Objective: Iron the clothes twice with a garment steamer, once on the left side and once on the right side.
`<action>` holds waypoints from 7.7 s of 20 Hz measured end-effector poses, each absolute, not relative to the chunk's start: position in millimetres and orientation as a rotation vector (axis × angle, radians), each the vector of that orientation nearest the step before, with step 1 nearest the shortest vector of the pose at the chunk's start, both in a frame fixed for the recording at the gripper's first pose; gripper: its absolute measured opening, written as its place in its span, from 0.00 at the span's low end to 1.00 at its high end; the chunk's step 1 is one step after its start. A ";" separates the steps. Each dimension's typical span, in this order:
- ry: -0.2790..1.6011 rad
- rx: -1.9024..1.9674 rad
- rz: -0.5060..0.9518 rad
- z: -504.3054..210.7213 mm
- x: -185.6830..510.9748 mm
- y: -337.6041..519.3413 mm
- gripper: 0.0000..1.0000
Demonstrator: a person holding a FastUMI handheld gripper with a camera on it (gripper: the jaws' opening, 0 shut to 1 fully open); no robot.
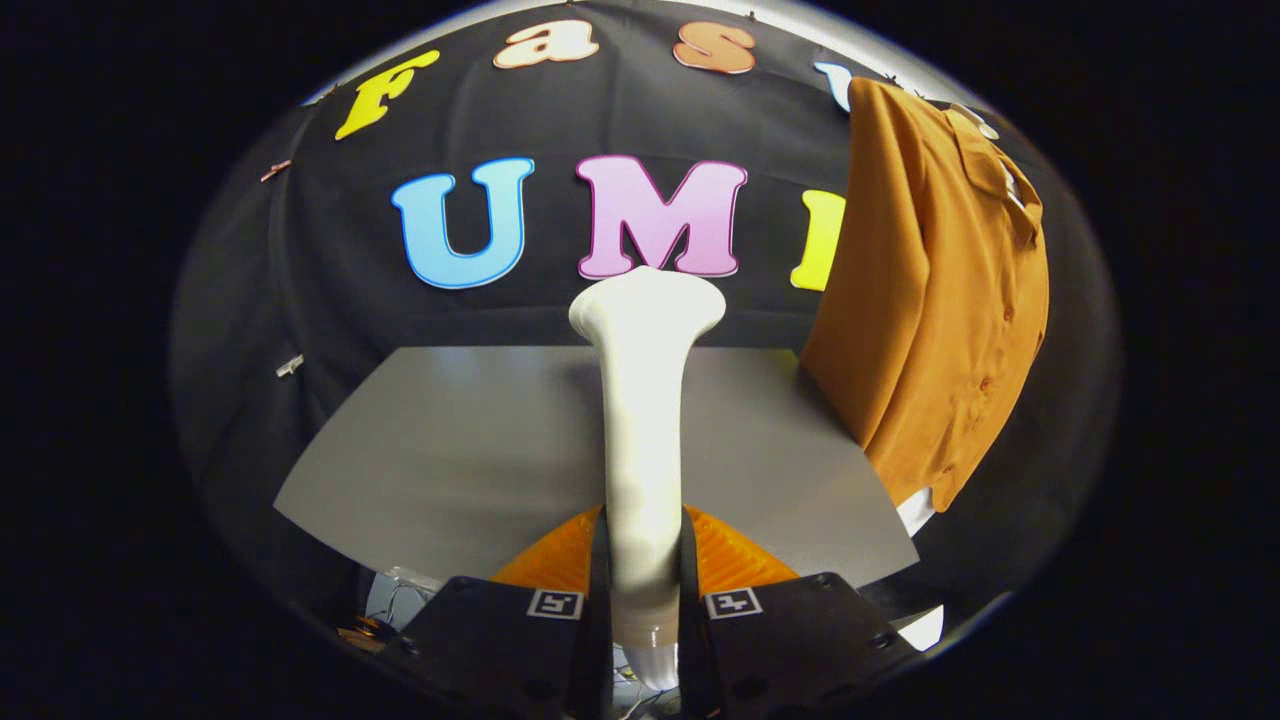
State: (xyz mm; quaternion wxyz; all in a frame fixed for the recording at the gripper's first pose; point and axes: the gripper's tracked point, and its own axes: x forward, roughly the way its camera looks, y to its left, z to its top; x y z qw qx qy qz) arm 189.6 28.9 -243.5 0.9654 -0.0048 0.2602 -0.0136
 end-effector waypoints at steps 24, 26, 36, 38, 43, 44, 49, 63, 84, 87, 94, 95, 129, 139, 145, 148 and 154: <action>-0.142 0.086 -0.088 -21.3 93.2 -188.5 0.29; -0.156 0.089 -0.102 -27.5 97.8 -209.8 0.29; -0.075 0.091 -0.150 -85.6 134.8 -255.1 0.29; -0.044 0.089 -0.141 -100.8 144.7 -252.5 0.29; 0.036 0.080 -0.103 -139.8 165.0 -237.7 0.29; 0.052 0.078 -0.103 -147.4 168.0 -236.4 0.29; 0.122 0.086 -0.108 -187.6 171.3 -240.4 0.29; 0.365 0.124 -0.127 -322.3 128.6 -260.1 0.29; 0.589 0.175 -0.179 -439.4 61.9 -278.0 0.29; 0.491 0.164 -0.168 -404.9 73.6 -278.4 0.29; 0.199 0.096 -0.142 -267.1 95.1 -282.8 0.29; 0.159 0.088 -0.136 -243.2 94.6 -282.3 0.29; 0.032 0.166 -0.178 -168.1 202.1 -404.4 0.29; 0.225 0.174 -0.196 -266.5 179.9 -405.4 0.29; 0.334 0.197 -0.206 -327.3 153.9 -406.0 0.29; 0.398 0.195 -0.202 -360.1 137.3 -404.3 0.29; 0.509 0.223 -0.231 -418.4 113.0 -407.1 0.29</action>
